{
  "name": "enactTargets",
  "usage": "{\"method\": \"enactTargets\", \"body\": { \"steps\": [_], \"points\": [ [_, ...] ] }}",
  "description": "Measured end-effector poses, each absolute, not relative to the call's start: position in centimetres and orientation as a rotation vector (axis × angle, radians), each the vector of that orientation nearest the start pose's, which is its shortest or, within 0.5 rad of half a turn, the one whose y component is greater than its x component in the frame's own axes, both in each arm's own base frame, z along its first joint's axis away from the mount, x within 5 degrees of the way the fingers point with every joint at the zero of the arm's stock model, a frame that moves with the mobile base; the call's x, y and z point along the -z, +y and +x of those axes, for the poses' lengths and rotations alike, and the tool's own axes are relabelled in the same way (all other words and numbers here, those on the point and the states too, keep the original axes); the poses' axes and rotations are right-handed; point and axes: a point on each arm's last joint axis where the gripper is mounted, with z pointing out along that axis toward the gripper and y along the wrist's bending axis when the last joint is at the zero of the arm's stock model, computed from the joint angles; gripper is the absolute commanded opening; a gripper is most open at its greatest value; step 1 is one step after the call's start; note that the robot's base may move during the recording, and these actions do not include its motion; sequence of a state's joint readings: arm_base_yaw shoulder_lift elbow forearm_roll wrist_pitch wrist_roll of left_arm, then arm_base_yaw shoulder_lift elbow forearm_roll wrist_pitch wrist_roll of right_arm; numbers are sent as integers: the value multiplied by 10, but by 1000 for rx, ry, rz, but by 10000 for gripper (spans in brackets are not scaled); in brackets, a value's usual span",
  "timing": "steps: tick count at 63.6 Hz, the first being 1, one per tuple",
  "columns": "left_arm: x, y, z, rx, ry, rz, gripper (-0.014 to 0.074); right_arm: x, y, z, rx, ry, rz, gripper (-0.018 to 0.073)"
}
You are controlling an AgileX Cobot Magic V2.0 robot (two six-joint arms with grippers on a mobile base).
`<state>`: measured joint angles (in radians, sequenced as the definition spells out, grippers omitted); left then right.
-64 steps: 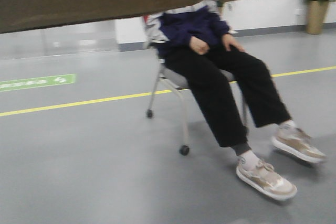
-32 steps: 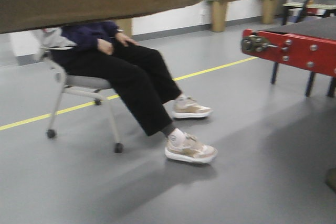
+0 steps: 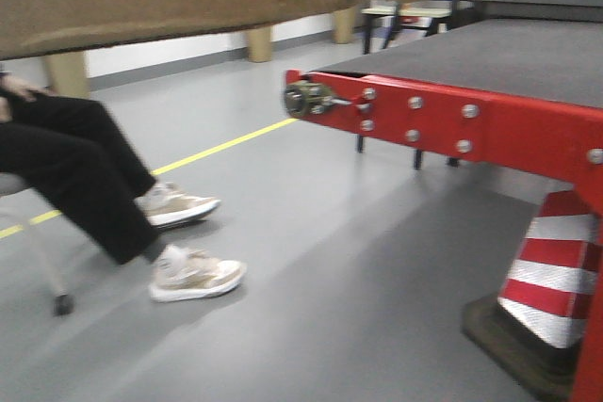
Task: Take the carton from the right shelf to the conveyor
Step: 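Hold the carton with both grippers while the base drives to the conveyor, then lower the held carton onto the grey conveyor belt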
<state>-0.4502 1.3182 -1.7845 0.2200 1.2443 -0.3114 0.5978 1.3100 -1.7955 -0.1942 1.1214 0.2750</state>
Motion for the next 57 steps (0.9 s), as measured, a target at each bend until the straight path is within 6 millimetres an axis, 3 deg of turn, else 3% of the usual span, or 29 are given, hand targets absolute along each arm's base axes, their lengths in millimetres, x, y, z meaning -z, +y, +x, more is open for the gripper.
{"method": "enactTargets", "body": {
  "steps": [57],
  "points": [
    [-501, -85, 223, 123, 2231, 122, -17, -514, 122, 207, -289, 2087, -326, -70]
  ]
}}
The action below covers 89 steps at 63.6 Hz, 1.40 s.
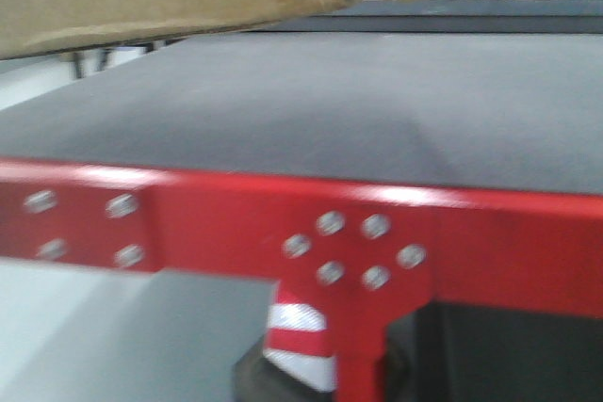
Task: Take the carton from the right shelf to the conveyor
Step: 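Lower the held carton onto the grey conveyor belt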
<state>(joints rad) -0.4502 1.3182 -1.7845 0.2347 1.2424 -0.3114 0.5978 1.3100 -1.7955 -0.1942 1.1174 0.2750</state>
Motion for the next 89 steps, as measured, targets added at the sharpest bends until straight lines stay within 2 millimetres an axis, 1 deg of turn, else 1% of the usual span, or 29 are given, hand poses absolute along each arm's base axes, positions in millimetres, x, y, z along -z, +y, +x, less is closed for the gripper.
{"method": "enactTargets", "body": {
  "steps": [33, 89],
  "points": [
    [-503, -80, 225, 31, 2190, 117, -17, -516, 124, 208, -311, 2064, -326, -70],
    [-504, -80, 225, 26, 2189, 117, -17, -516, 124, 208, -320, 2065, -326, -70]
  ]
}}
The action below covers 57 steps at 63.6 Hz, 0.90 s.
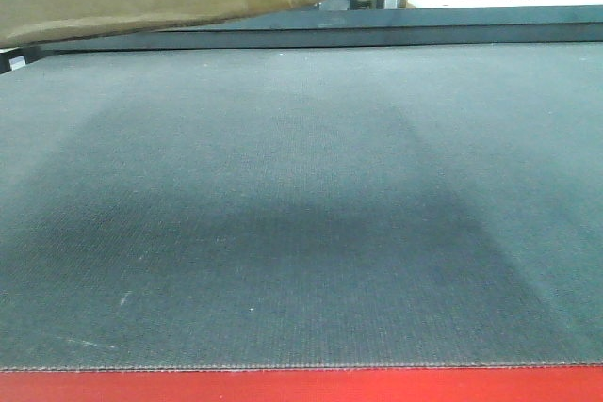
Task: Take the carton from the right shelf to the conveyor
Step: 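Lower the held carton onto the grey conveyor belt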
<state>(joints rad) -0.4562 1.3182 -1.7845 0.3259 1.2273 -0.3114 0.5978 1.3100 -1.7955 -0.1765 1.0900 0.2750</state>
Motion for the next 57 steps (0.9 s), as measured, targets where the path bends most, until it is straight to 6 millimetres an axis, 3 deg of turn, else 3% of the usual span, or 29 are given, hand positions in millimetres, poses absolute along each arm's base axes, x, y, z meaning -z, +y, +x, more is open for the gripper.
{"method": "enactTargets", "body": {
  "steps": [57],
  "points": [
    [-504, -79, 226, 14, 2177, 116, -17, -517, 125, 208, -325, 2058, -326, -70]
  ]
}}
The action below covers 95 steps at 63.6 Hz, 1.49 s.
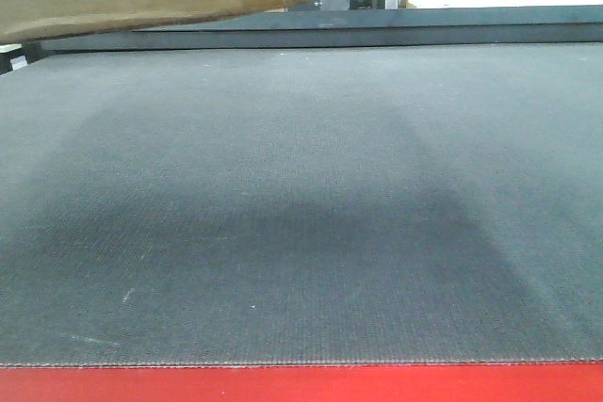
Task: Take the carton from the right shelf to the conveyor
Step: 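Lower the held carton onto the grey conveyor belt, then open both grippers and withdraw them from the carton walls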
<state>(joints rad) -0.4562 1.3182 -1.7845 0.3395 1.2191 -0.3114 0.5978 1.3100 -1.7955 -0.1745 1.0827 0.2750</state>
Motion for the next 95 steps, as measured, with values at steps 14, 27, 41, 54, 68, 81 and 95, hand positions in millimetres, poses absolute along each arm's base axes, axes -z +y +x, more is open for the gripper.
{"method": "enactTargets", "body": {
  "steps": [14, 27, 41, 54, 68, 81, 95],
  "points": [
    [-508, -76, 231, 18, 2125, 100, -17, -516, 125, 209, -316, 2058, -326, -70],
    [-492, -63, 264, 67, 2178, 13, -17, -505, 129, 227, -271, 2100, -317, -70],
    [-455, -57, 313, 124, 2294, -24, -17, -472, 138, 268, -226, 2231, -280, -70],
    [-422, -59, 349, 83, 2363, -17, -17, -432, 150, 308, -177, 2353, -270, -70],
    [-389, -63, 378, 42, 2420, -3, -16, -389, 161, 342, -126, 2459, -276, -40],
    [-372, -63, 391, 9, 2454, 6, 204, -370, 167, 354, -98, 2497, -289, 324],
    [-375, -58, 392, -17, 2431, 1, 601, -370, 164, 356, -79, 2485, -287, 564]
  ]
}}
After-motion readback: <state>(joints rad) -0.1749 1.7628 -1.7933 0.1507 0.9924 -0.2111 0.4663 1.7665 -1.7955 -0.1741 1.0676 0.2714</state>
